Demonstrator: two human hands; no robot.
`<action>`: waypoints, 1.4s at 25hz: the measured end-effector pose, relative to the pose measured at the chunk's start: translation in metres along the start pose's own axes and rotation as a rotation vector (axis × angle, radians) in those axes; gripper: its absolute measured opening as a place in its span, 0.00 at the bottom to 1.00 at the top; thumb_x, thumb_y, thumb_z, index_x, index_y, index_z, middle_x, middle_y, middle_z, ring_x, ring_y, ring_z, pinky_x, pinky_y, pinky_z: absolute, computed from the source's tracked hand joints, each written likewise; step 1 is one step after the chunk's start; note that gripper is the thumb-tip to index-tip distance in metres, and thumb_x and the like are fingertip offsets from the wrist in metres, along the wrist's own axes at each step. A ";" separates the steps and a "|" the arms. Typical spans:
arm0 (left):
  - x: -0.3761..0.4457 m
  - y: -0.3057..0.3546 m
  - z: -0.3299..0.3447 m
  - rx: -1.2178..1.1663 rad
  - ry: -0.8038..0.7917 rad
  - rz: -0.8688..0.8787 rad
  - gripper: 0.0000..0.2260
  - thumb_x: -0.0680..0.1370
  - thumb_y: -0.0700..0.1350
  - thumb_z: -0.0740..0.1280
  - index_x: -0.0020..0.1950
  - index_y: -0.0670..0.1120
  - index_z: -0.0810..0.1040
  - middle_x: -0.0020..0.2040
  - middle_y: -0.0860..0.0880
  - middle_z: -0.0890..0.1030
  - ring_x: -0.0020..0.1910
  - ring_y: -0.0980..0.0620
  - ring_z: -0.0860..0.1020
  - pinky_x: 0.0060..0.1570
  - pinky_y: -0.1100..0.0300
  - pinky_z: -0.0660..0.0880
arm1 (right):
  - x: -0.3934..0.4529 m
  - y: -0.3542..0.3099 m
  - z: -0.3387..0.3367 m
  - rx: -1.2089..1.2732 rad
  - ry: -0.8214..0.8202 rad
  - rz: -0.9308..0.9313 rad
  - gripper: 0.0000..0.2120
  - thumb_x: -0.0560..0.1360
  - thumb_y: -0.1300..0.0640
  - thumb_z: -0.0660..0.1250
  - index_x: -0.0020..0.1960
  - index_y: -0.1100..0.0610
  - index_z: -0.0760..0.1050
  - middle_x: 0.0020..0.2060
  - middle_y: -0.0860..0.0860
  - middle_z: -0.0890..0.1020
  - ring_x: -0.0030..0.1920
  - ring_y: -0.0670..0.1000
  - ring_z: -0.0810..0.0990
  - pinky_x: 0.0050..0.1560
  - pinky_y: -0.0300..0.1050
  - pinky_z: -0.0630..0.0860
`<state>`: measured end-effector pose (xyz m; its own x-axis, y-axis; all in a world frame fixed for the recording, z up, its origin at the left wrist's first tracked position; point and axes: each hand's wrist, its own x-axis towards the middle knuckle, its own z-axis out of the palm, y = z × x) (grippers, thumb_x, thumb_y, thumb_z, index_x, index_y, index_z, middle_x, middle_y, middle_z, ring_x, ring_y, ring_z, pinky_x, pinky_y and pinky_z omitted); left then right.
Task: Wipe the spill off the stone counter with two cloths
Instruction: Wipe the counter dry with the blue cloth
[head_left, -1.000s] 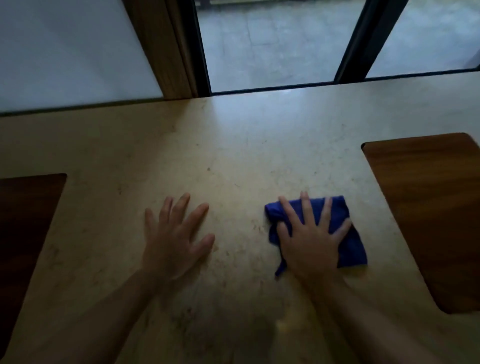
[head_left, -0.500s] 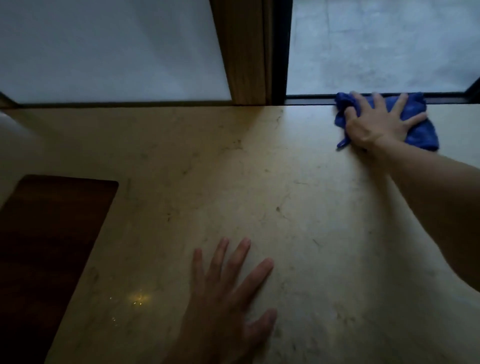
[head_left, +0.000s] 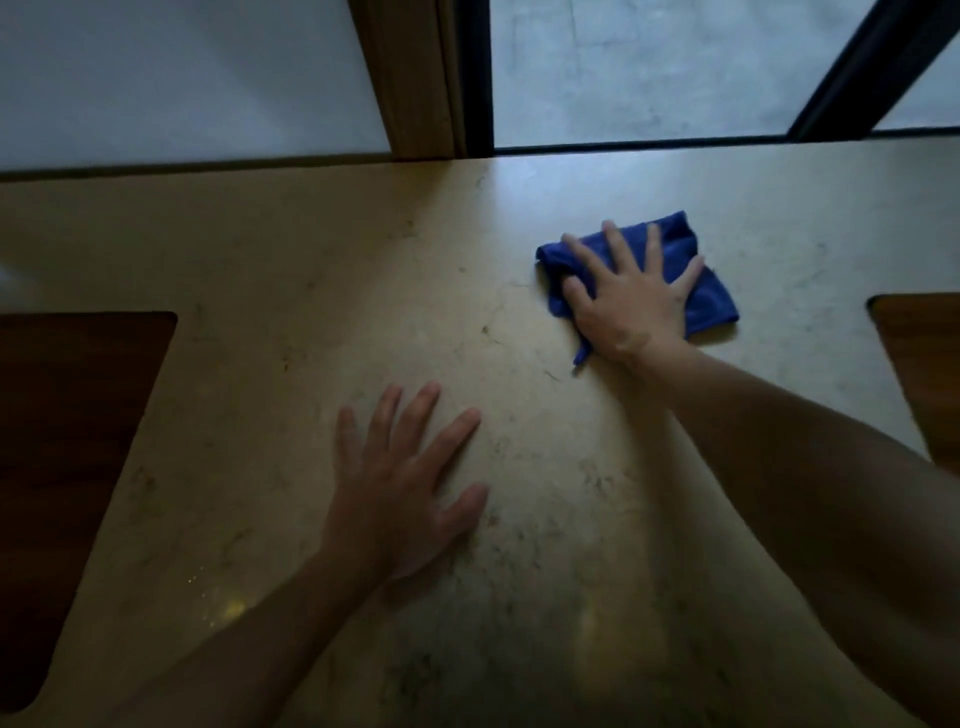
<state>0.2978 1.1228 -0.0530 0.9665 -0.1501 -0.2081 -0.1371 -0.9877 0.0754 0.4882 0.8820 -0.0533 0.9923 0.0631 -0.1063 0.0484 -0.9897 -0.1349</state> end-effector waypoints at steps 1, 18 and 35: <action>0.003 -0.001 -0.001 0.001 -0.007 -0.015 0.34 0.72 0.73 0.42 0.78 0.66 0.46 0.82 0.52 0.45 0.80 0.44 0.43 0.73 0.32 0.42 | -0.025 -0.004 0.006 -0.002 -0.008 -0.017 0.26 0.80 0.35 0.43 0.77 0.32 0.44 0.81 0.46 0.45 0.79 0.61 0.39 0.69 0.79 0.38; -0.068 -0.035 -0.012 -0.035 -0.093 -0.030 0.21 0.79 0.59 0.50 0.72 0.59 0.59 0.79 0.49 0.55 0.76 0.43 0.58 0.69 0.38 0.61 | -0.544 -0.083 0.074 -0.001 -0.145 0.297 0.28 0.78 0.33 0.39 0.76 0.35 0.59 0.78 0.47 0.59 0.77 0.62 0.57 0.63 0.80 0.54; -0.039 -0.151 0.013 -0.020 0.077 -0.179 0.32 0.74 0.71 0.47 0.77 0.62 0.56 0.81 0.48 0.53 0.78 0.35 0.50 0.67 0.23 0.51 | -0.144 -0.106 0.040 0.013 0.013 0.206 0.26 0.79 0.36 0.42 0.77 0.31 0.43 0.81 0.47 0.48 0.79 0.62 0.42 0.68 0.80 0.42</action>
<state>0.2782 1.2770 -0.0689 0.9890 0.0327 -0.1444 0.0422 -0.9971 0.0632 0.3357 0.9825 -0.0628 0.9825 -0.1425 -0.1200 -0.1573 -0.9797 -0.1243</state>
